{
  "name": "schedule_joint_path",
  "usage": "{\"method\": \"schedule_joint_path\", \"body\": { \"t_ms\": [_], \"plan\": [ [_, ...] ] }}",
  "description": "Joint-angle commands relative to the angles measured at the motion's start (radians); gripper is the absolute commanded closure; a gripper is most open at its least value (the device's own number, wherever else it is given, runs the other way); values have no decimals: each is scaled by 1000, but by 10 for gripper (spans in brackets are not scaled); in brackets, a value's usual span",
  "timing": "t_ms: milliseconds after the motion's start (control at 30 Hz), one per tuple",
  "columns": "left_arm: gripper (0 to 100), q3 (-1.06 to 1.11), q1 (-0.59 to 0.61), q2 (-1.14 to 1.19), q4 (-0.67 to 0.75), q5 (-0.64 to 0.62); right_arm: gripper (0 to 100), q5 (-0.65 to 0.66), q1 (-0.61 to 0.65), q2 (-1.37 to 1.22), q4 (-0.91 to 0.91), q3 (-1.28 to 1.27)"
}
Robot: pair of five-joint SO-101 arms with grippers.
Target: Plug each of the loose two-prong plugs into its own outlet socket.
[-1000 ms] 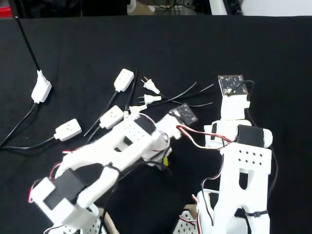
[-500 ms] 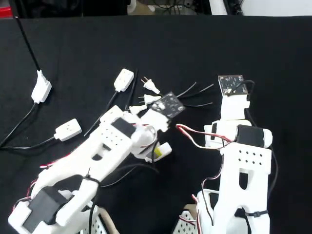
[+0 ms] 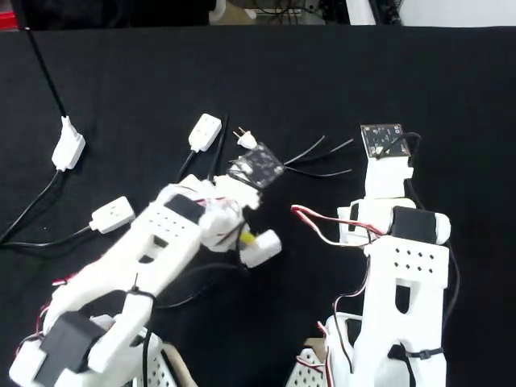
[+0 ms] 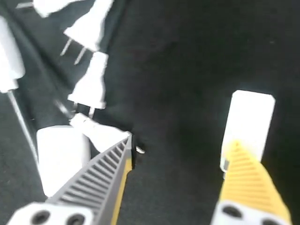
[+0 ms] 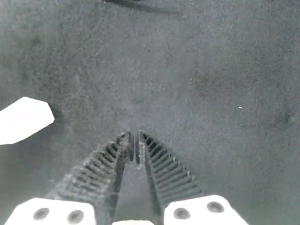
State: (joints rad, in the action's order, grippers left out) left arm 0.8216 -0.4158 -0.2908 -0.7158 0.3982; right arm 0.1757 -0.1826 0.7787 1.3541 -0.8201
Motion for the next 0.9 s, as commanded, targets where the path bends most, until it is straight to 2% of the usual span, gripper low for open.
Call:
{"method": "schedule_joint_path", "body": {
  "t_ms": [0, 233, 400, 467, 567, 700, 800, 867],
  "plan": [
    [690, -30, 22, 40, 5, 11, 983, 6, 17, 5, 9, 27],
    [690, -45, 24, 0, -11, 3, 983, 6, 17, 5, 9, 27],
    [690, -36, 22, -224, -155, -35, 983, 6, 17, 5, 9, 27],
    [690, 1, 2, -339, -219, -41, 983, 6, 17, 5, 9, 27],
    [690, 120, -133, -500, -267, -38, 983, 6, 17, 5, 9, 27],
    [690, 311, -305, -628, -98, -75, 983, 6, 15, 5, 8, 27],
    [690, 381, -311, -600, 44, -110, 983, 6, 12, 5, 8, 27],
    [690, 367, -315, -540, 60, -117, 983, 6, 14, 5, 8, 27]
  ]
}}
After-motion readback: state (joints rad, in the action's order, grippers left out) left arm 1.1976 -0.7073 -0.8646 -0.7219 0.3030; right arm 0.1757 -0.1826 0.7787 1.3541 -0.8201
